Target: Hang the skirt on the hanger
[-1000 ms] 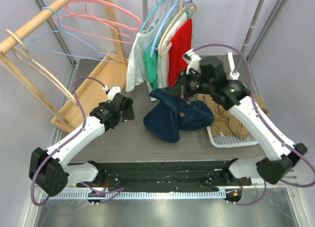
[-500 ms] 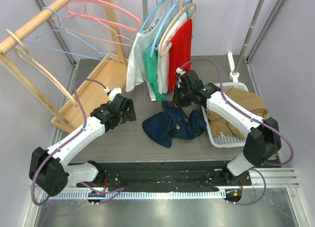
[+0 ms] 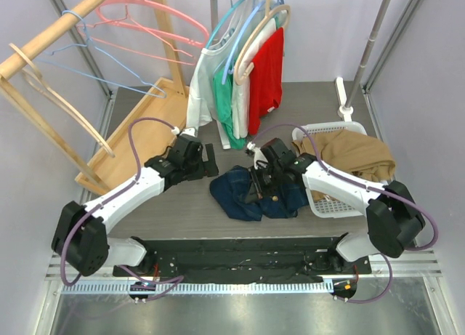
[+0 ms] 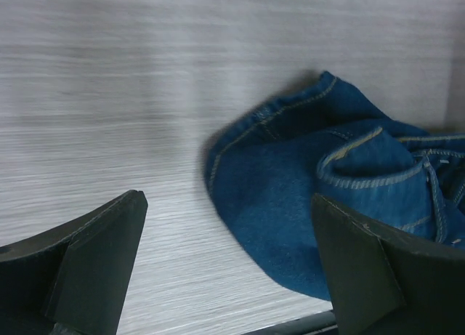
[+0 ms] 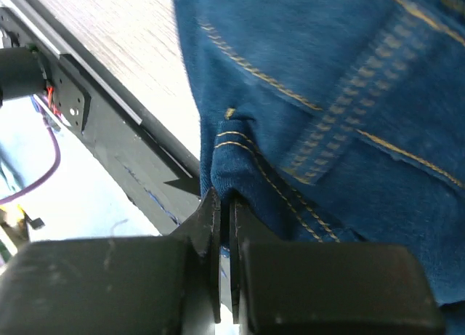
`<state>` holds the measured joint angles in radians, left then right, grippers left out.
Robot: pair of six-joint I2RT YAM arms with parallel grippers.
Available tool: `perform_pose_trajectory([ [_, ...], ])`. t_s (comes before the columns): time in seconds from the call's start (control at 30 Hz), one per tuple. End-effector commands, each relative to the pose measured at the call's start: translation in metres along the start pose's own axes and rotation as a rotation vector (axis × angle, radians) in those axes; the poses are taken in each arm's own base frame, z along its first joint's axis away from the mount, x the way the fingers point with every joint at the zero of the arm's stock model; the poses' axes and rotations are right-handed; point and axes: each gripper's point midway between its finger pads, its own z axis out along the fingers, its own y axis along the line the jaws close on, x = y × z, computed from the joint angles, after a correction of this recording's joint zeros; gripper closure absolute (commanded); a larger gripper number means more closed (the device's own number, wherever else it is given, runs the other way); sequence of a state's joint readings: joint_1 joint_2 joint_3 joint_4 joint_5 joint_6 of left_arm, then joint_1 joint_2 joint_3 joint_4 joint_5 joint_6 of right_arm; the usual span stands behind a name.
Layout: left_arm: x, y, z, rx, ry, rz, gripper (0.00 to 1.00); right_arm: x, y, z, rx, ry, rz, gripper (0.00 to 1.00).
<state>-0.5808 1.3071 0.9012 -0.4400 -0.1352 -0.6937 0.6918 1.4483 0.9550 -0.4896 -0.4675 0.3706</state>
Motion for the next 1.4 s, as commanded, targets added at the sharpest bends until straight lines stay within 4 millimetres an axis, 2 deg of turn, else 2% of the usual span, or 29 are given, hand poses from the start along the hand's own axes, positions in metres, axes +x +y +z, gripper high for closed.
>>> perform_pose_trajectory([
  [0.0, 0.010, -0.036, 0.016, 0.170, 0.058, -0.055, 0.00, 0.009, -0.009, -0.003, 0.027, -0.060, 0.079, 0.99],
  [0.17, 0.007, -0.062, 0.028, 0.278, 0.075, -0.066, 0.02, 0.009, -0.010, -0.003, 0.012, -0.141, 0.140, 0.99],
  [0.27, 0.013, -0.072, 0.029, 0.340, 0.102, -0.072, 0.07, 0.002, -0.009, -0.004, 0.013, -0.186, 0.170, 0.99],
  [0.4, 0.006, -0.086, 0.023, 0.432, 0.059, -0.089, 0.12, -0.009, -0.013, -0.006, 0.046, -0.230, 0.193, 0.99],
  [0.53, 0.002, -0.104, 0.018, 0.535, 0.053, -0.106, 0.27, -0.016, -0.007, -0.008, 0.028, -0.241, 0.192, 0.99],
  [0.63, 0.007, -0.119, 0.017, 0.621, 0.100, -0.114, 0.41, -0.023, -0.003, -0.011, 0.023, -0.261, 0.190, 0.99],
  [0.7, 0.007, -0.121, 0.017, 0.633, 0.104, -0.127, 0.51, -0.031, -0.001, -0.015, 0.028, -0.287, 0.191, 0.99],
  [0.77, 0.007, -0.119, 0.016, 0.631, 0.095, -0.130, 0.56, -0.041, -0.001, -0.018, 0.039, -0.315, 0.189, 0.99],
  [0.8, 0.005, -0.119, 0.012, 0.634, 0.083, -0.128, 0.63, -0.044, 0.000, -0.019, 0.041, -0.322, 0.191, 0.99],
  [0.87, 0.002, -0.119, 0.010, 0.632, 0.070, -0.123, 0.71, -0.051, 0.002, -0.021, 0.045, -0.335, 0.192, 0.99],
  [0.93, 0.000, -0.120, 0.010, 0.631, 0.064, -0.120, 0.95, -0.055, 0.003, -0.022, 0.047, -0.344, 0.192, 0.99],
  [0.97, -0.005, -0.123, 0.007, 0.637, 0.056, -0.116, 1.00, -0.060, 0.006, -0.024, 0.045, -0.352, 0.185, 0.99],
  [1.03, -0.010, -0.120, 0.006, 0.598, 0.049, -0.107, 1.00, -0.064, 0.001, -0.028, 0.088, -0.363, 0.190, 0.99],
  [1.07, -0.014, -0.119, 0.005, 0.578, 0.037, -0.102, 1.00, -0.073, 0.003, -0.035, 0.101, -0.387, 0.179, 0.98],
  [1.1, -0.027, -0.114, 0.003, 0.518, 0.000, -0.106, 1.00, -0.078, 0.000, -0.040, 0.139, -0.408, 0.171, 0.79],
  [1.13, -0.033, -0.109, 0.000, 0.477, -0.017, -0.099, 1.00, -0.077, -0.006, -0.045, 0.185, -0.402, 0.162, 0.69],
  [1.17, -0.043, -0.106, -0.009, 0.454, -0.058, -0.077, 1.00, -0.088, -0.003, -0.056, 0.204, -0.432, 0.145, 0.61],
  [1.2, -0.056, -0.102, -0.017, 0.403, -0.079, -0.071, 1.00, -0.092, -0.004, -0.061, 0.228, -0.442, 0.136, 0.46],
  [1.23, -0.069, -0.094, -0.021, 0.345, -0.131, -0.069, 1.00, -0.091, -0.013, -0.068, 0.290, -0.446, 0.123, 0.40],
  [1.3, -0.092, -0.088, -0.040, 0.295, -0.214, -0.041, 1.00, -0.101, -0.013, -0.084, 0.331, -0.491, 0.098, 0.30],
  [1.37, -0.118, -0.082, -0.063, 0.236, -0.301, -0.042, 1.00, -0.102, -0.017, -0.093, 0.368, -0.506, 0.067, 0.26],
])
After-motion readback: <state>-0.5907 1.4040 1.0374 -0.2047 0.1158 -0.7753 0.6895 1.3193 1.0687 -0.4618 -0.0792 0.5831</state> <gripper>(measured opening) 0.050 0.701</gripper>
